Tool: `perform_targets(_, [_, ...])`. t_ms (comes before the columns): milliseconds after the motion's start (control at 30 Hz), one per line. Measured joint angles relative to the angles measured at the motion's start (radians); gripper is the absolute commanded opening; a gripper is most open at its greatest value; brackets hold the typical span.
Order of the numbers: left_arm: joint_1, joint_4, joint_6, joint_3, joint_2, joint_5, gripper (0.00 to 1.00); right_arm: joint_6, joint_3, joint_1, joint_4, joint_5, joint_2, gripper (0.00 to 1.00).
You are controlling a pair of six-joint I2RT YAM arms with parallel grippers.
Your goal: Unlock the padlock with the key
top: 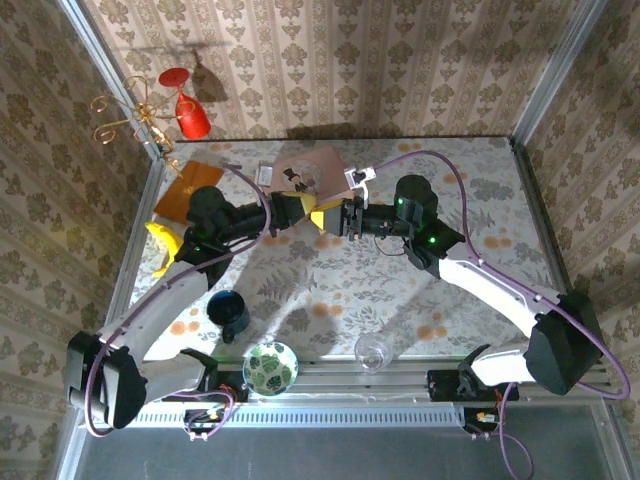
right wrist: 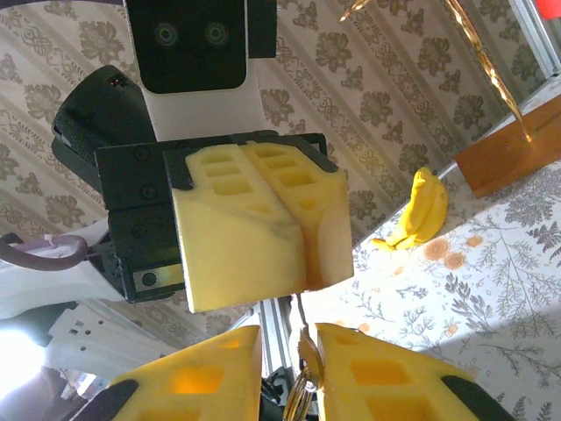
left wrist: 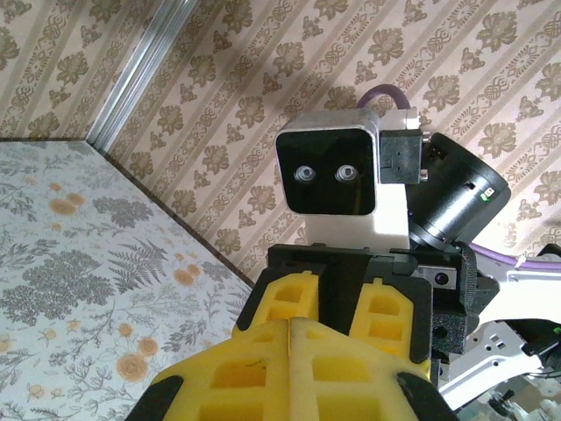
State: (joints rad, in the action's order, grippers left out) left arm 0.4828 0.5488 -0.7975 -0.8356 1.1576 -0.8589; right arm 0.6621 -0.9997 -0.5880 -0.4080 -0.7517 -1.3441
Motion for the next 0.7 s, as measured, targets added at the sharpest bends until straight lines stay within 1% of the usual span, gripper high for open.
perform_targets(200, [-0.003, 0.022, -0.013, 0.004, 0.0, 0.0, 0.0, 0.0, 0.0, 0.0, 0.003, 0.008, 0.0, 0.14])
perform_targets(433, [-0.008, 0.032, -0.021, 0.01, 0.0, 0.0, 0.0, -0.003, 0.0, 0.001, 0.008, 0.016, 0.0, 0.0])
perform_targets(567, [-0.012, 0.036, -0.023, 0.011, -0.001, 0.0, 0.0, -0.002, 0.0, 0.001, 0.009, 0.023, 0.0, 0.0])
perform_targets(700, [-0.027, 0.039, -0.026, 0.023, -0.004, -0.006, 0.0, 0.0, 0.009, 0.0, 0.006, 0.058, 0.003, 0.0])
